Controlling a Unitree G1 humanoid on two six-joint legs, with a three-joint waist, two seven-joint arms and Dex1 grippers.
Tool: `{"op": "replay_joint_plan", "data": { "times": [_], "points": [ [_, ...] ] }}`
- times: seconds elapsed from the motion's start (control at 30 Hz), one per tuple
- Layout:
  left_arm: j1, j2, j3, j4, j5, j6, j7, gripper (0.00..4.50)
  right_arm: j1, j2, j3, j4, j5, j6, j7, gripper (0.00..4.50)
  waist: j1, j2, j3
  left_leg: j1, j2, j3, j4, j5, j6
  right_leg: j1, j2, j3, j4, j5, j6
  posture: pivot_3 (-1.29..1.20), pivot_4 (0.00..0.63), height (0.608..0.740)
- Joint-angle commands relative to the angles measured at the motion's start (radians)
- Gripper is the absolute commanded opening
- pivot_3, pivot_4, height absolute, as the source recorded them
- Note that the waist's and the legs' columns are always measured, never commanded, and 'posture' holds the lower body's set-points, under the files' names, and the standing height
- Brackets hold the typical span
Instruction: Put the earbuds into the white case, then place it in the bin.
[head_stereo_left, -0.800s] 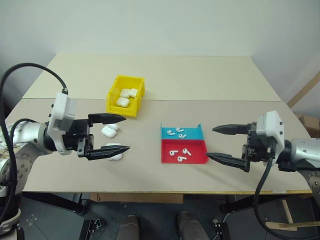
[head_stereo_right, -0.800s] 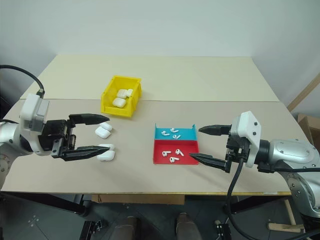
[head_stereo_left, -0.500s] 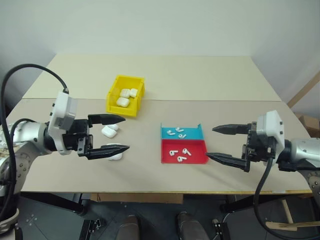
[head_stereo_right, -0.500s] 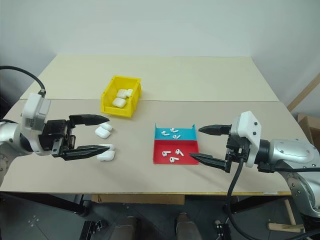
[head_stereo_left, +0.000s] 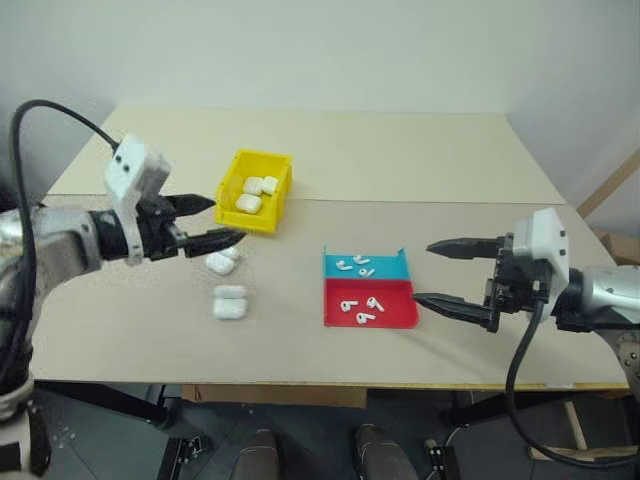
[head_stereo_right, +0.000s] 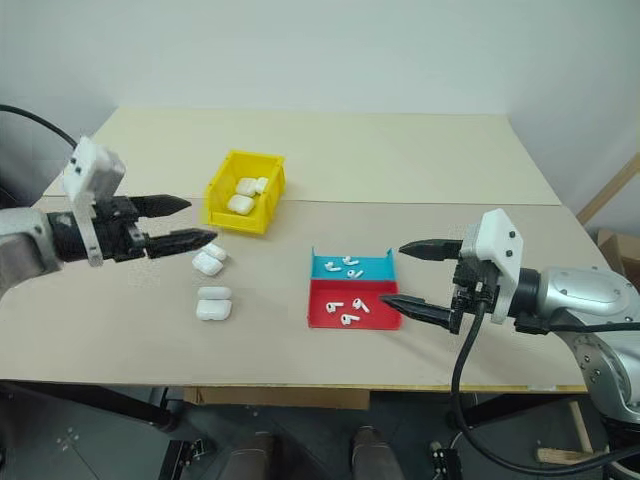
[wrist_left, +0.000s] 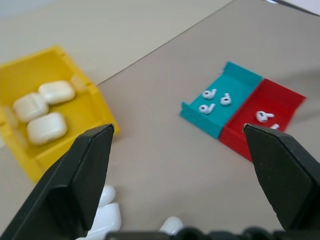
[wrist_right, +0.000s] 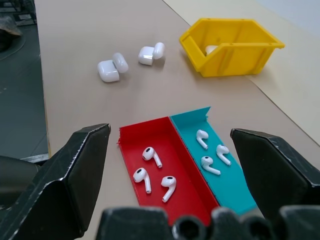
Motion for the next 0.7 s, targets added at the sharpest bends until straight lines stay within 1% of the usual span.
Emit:
{"op": "replay_joint_plan", "data": {
  "times": [0.03,0.07,0.1,0.13,0.2,0.27,0.33,0.37,0.4,0.43,0.47,0.53,0.6,0.7],
  "points": [
    [-0.153,-0.038,-0.021,-0.005,0.003,0.315,0.169,4.50,0.016,-0.012,-0.035,-0.042,0.009,0.018,-0.027,4.49,-0.001,0.000,0.000,0.000,0.000,0.000,0.000,0.000,0.000,0.000,0.000,0.000,0.000,0.000,0.000,0.00,0.150,0.740],
    [-0.189,-0.055,-0.029,0.010,0.003,0.373,0.202,4.50,0.019,-0.014,-0.036,-0.046,0.008,0.021,-0.030,4.49,-0.001,0.000,0.000,0.000,0.000,0.000,0.000,0.000,0.000,0.000,0.000,0.000,0.000,0.000,0.000,0.00,0.150,0.740],
    [-0.213,-0.052,-0.043,0.037,-0.055,0.407,0.243,4.50,0.021,-0.018,-0.041,-0.049,0.014,0.028,-0.033,4.49,-0.001,0.000,0.000,0.000,0.000,0.000,0.000,0.000,0.000,0.000,0.000,0.000,0.000,0.000,0.000,0.00,0.150,0.740],
    [-0.235,-0.025,-0.079,0.080,-0.136,0.417,0.284,4.50,0.022,-0.019,-0.045,-0.050,0.020,0.034,-0.036,4.49,-0.001,0.000,0.000,0.000,0.000,0.000,0.000,0.000,0.000,0.000,0.000,0.000,0.000,0.000,0.000,0.00,0.150,0.740],
    [-0.312,0.056,-0.213,0.224,-0.346,0.421,0.413,4.50,0.021,-0.021,-0.047,-0.054,0.026,0.047,-0.047,4.49,-0.005,0.000,0.000,0.001,0.000,0.000,0.000,0.000,0.000,0.000,0.000,0.000,0.001,0.000,0.000,0.00,0.150,0.740],
    [-0.371,0.084,-0.269,0.316,-0.558,0.421,0.580,4.50,0.023,-0.020,-0.045,-0.059,0.022,0.055,-0.061,4.49,-0.007,0.000,0.000,0.001,0.000,-0.001,0.000,0.000,0.000,-0.001,0.000,0.001,0.002,0.000,0.000,0.00,0.150,0.740],
    [-0.421,0.114,-0.337,0.377,-0.769,0.421,0.792,4.50,0.032,-0.017,-0.047,-0.069,0.023,0.062,-0.073,4.49,-0.006,0.000,0.000,0.001,0.000,-0.001,0.000,0.000,0.000,-0.001,0.000,0.000,0.002,0.000,0.000,0.00,0.150,0.740],
    [-0.468,0.157,-0.448,0.381,-0.856,0.421,0.855,4.50,0.038,-0.017,-0.048,-0.075,0.022,0.068,-0.079,4.49,-0.005,-0.001,0.000,0.001,0.000,-0.001,0.000,0.000,0.000,-0.001,0.000,0.000,0.002,0.000,-0.001,0.00,0.150,0.740],
    [-0.505,0.187,-0.532,0.390,-0.937,0.421,0.920,4.50,0.042,-0.017,-0.049,-0.079,0.021,0.071,-0.083,4.49,-0.004,-0.002,0.000,0.000,0.000,-0.001,0.000,0.000,0.000,-0.001,0.000,0.000,0.002,0.001,-0.001,0.00,0.150,0.740],
    [-0.522,0.222,-0.604,0.387,-1.032,0.398,0.983,4.50,0.045,-0.018,-0.048,-0.082,0.021,0.074,-0.086,4.49,-0.004,-0.002,0.000,0.000,0.000,-0.001,0.000,0.000,0.000,-0.001,0.000,0.000,0.001,0.002,-0.003,0.00,0.150,0.740],
    [-0.538,0.247,-0.667,0.398,-1.089,0.388,1.018,4.50,0.049,-0.020,-0.048,-0.083,0.023,0.075,-0.083,4.49,-0.004,-0.002,0.000,0.000,-0.001,-0.001,0.000,0.000,0.000,-0.001,-0.001,0.000,0.001,0.001,-0.003,0.00,0.150,0.740],
    [-0.546,0.261,-0.736,0.421,-1.134,0.367,1.053,4.50,0.045,-0.021,-0.045,-0.081,0.030,0.079,-0.077,4.49,-0.003,-0.002,0.000,0.001,-0.001,0.000,0.000,0.000,0.000,-0.001,-0.001,0.001,0.002,0.001,-0.002,0.00,0.150,0.740],
    [-0.539,0.248,-0.775,0.436,-1.134,0.348,1.083,4.50,0.032,-0.022,-0.036,-0.073,0.030,0.081,-0.075,4.49,-0.002,-0.002,0.000,0.001,-0.001,0.000,0.000,0.000,-0.001,-0.001,-0.001,0.001,0.002,0.001,-0.003,0.00,0.150,0.740],
    [-0.500,0.184,-0.785,0.461,-1.134,0.296,1.169,4.50,0.000,-0.015,-0.017,-0.059,0.027,0.083,-0.077,4.49,0.000,-0.002,0.000,0.001,-0.001,0.000,0.000,0.001,-0.002,0.000,-0.001,0.001,0.002,0.002,-0.003,0.00,0.150,0.740]
  ]
}}
